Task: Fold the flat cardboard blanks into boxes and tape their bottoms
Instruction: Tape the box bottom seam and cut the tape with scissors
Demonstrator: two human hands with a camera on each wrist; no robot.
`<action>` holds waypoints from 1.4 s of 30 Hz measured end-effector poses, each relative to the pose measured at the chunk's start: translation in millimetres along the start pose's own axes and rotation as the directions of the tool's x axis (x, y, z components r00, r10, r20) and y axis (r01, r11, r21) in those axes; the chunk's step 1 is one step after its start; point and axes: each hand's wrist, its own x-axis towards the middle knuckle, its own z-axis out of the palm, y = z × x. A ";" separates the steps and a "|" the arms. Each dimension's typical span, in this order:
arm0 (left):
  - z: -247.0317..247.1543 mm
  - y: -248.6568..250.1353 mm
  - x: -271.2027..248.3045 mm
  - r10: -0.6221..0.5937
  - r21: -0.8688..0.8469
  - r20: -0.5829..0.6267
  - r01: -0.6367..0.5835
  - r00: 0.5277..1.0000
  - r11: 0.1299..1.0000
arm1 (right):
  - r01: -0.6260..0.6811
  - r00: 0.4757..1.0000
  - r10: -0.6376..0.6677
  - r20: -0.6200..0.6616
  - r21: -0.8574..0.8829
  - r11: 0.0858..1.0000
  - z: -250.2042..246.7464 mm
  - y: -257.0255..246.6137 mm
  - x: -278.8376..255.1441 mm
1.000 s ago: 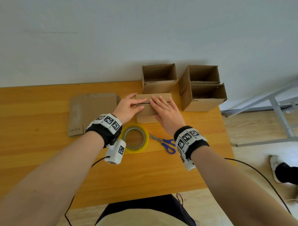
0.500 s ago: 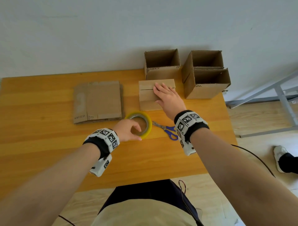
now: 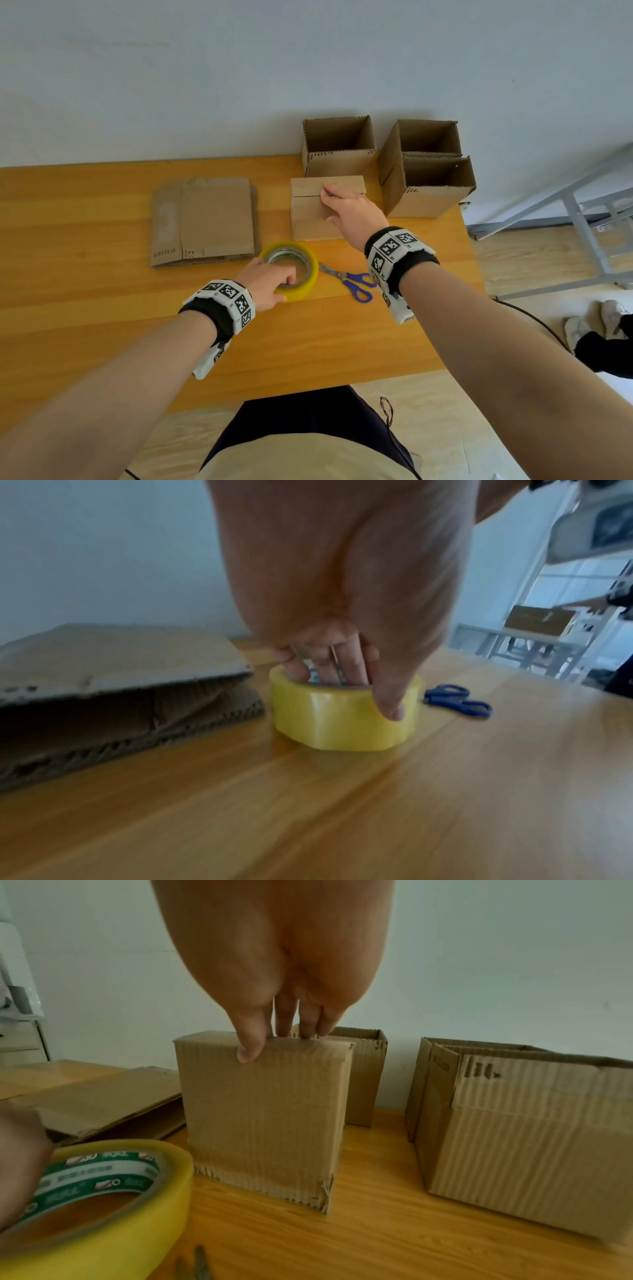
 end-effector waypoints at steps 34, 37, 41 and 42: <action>-184.5 26.9 13.9 -0.019 -0.264 -0.222 -0.041 0.975 0.964 | -0.253 0.961 0.233 0.151 0.821 0.511 -33.5 -6.1 10.7; -187.2 30.5 17.0 -0.009 -0.239 -0.214 -0.043 0.977 0.970 | -0.240 0.959 0.249 0.135 0.855 0.461 -35.9 -6.8 10.8; -189.1 33.5 19.6 0.005 -0.200 -0.191 -0.044 0.982 0.979 | -0.236 0.958 0.263 0.116 0.838 0.492 -33.9 -8.2 14.7; -189.3 33.6 20.3 0.010 -0.192 -0.188 -0.047 0.982 0.980 | -0.235 0.958 0.267 0.110 0.832 0.502 -32.6 -8.4 15.3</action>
